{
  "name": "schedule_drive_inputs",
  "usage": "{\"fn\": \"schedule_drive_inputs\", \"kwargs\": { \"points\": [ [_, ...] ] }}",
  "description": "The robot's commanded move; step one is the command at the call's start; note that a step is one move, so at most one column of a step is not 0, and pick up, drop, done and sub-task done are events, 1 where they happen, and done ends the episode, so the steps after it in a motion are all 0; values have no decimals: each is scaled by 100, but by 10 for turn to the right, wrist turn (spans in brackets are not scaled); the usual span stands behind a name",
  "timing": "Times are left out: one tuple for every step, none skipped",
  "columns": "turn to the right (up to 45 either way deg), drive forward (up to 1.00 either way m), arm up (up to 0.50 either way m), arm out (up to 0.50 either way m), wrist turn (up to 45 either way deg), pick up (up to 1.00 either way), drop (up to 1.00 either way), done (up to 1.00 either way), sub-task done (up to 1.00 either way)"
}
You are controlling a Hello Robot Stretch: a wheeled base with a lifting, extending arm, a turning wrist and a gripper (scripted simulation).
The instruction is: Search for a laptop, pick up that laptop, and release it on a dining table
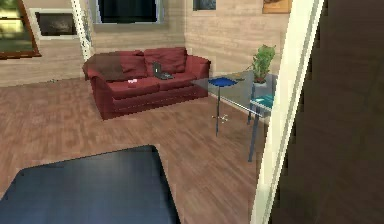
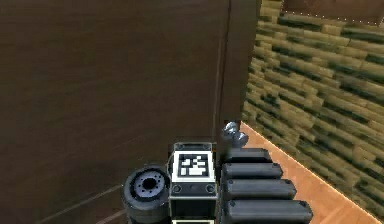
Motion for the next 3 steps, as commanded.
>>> {"fn": "schedule_drive_inputs", "kwargs": {
  "points": [
    [0, 50, 0, 0, 0, 0, 0, 0, 0],
    [60, 0, 0, 0, 0, 0, 0, 0, 0],
    [0, 15, 0, 0, 0, 0, 0, 0, 0]
  ]
}}
